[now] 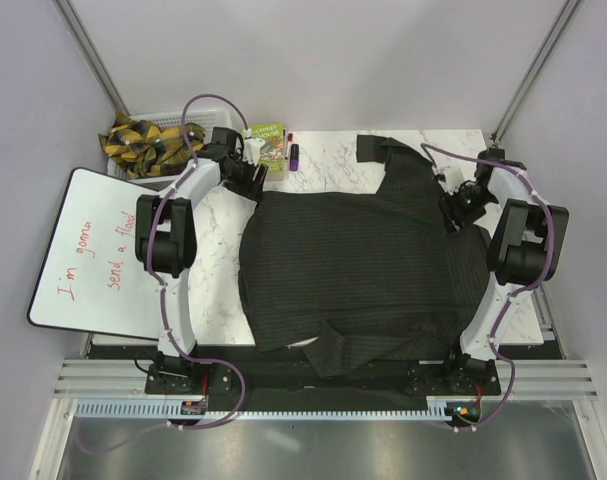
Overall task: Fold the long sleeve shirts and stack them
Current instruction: Flatten the shirt out
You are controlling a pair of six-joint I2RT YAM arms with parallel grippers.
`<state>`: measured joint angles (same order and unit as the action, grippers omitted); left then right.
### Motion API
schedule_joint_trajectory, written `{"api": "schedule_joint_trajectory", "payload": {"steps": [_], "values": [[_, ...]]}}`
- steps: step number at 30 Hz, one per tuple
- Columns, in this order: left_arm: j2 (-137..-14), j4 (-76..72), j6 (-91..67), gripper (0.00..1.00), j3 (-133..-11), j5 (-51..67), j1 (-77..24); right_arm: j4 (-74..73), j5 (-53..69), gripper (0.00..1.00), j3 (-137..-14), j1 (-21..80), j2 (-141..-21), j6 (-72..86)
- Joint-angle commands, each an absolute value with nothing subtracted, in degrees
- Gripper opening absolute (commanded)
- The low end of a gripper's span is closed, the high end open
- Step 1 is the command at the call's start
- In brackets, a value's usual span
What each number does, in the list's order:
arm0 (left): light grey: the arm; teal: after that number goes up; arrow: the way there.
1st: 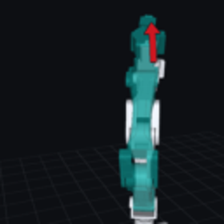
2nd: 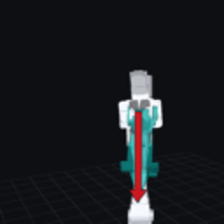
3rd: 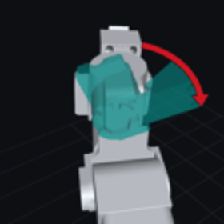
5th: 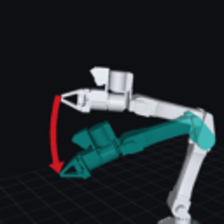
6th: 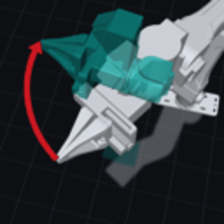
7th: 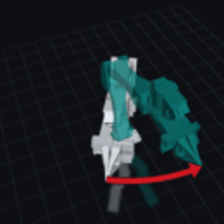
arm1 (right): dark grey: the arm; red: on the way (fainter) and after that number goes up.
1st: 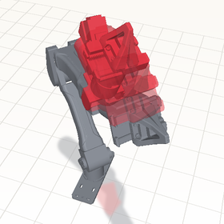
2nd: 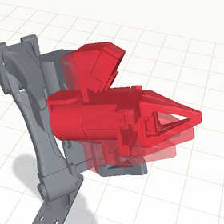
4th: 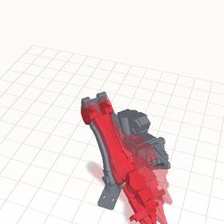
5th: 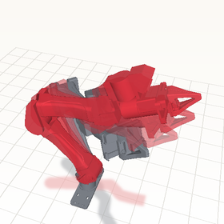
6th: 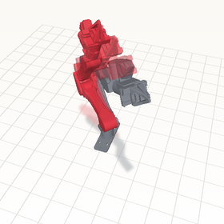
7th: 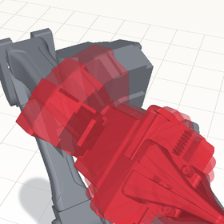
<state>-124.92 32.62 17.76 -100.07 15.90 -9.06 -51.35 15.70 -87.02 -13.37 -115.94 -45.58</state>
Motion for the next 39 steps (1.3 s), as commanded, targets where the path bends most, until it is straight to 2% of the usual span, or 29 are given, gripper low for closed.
{"api": "schedule_joint_trajectory", "payload": {"steps": [1,4,11,19,33,36,39], "values": [[-118.74,30.5,21.09,0.72,-100.72,21.44,-8.96,-54.49,28.81,0.65,-100.25,-13.71,-113.2,-39.74],[-119.53,30.5,20.83,0.73,-102.13,21.97,-8.88,-49.85,33.12,0.68,-105.45,-13.71,-115.31,-32.21],[-117.25,24.36,19.25,0.79,-99.07,27.33,-8.61,-32.63,32.43,0.71,-112.32,-13.54,-125.32,-21.01],[-117.69,22.32,25.04,0.8,-97.74,31.02,-8.09,-26.63,30.59,0.71,-117.68,-11.61,-134.2,-20.92],[-119.53,22.32,27.86,0.79,-97.91,31.47,-8.0,-16.0,20.13,0.7,-119.79,-9.4,-140.44,-19.95],[-120.06,22.24,28.04,0.79,-98.7,30.85,-8.0,-16.08,21.09,0.64,-120.59,-9.32,-141.68,-20.48],[-120.5,22.24,27.77,0.78,-99.14,30.67,-7.91,-17.48,22.41,0.62,-119.8,-9.14,-141.42,-21.7]]}}
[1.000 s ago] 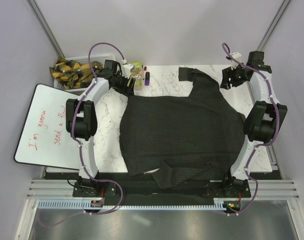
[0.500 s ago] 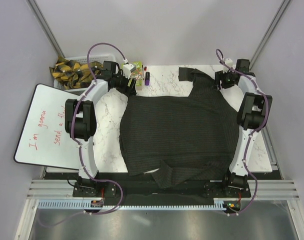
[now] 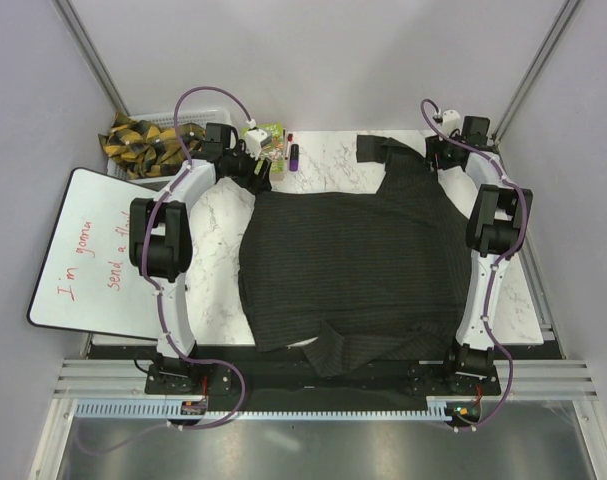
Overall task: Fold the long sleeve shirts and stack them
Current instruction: Flatten the shirt out, then fold the shirt
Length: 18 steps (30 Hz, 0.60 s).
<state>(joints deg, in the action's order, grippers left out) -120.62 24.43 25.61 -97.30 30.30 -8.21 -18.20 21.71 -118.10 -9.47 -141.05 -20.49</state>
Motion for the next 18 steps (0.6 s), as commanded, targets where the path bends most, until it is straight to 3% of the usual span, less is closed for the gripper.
{"api": "schedule_joint_trajectory", "payload": {"steps": [1,5,7,8,9,11,12,18], "values": [[-120.59,22.32,27.69,0.78,-99.14,30.67,-7.91,-18.01,22.76,0.62,-119.1,-9.14,-140.98,-22.32],[-121.11,22.32,27.6,0.77,-99.49,30.59,-7.82,-18.11,22.85,0.57,-115.58,-9.23,-139.31,-24.43],[-121.9,22.41,27.33,0.77,-100.28,30.15,-7.91,-18.02,22.85,0.49,-115.31,-9.23,-139.39,-24.35],[-122.17,22.41,28.12,0.77,-100.46,30.15,-7.82,-18.1,23.11,0.42,-115.49,-9.23,-139.48,-24.17],[-122.6,22.41,29.26,0.77,-100.46,30.67,-7.91,-18.11,23.81,0.27,-116.45,-9.14,-139.83,-23.73],[-123.05,23.63,33.98,0.76,-100.72,31.9,-7.91,-18.11,24.69,0.13,-117.59,-9.23,-140.1,-23.12],[-123.48,24.08,35.41,0.74,-100.9,32.95,-7.91,-18.02,25.74,0.0,-118.82,-9.23,-139.92,-22.16],[-128.05,29.88,42.01,0.61,-106.87,32.17,-8.09,-16.52,28.91,0.0,-121.99,-8.88,-137.47,-18.64]]}}
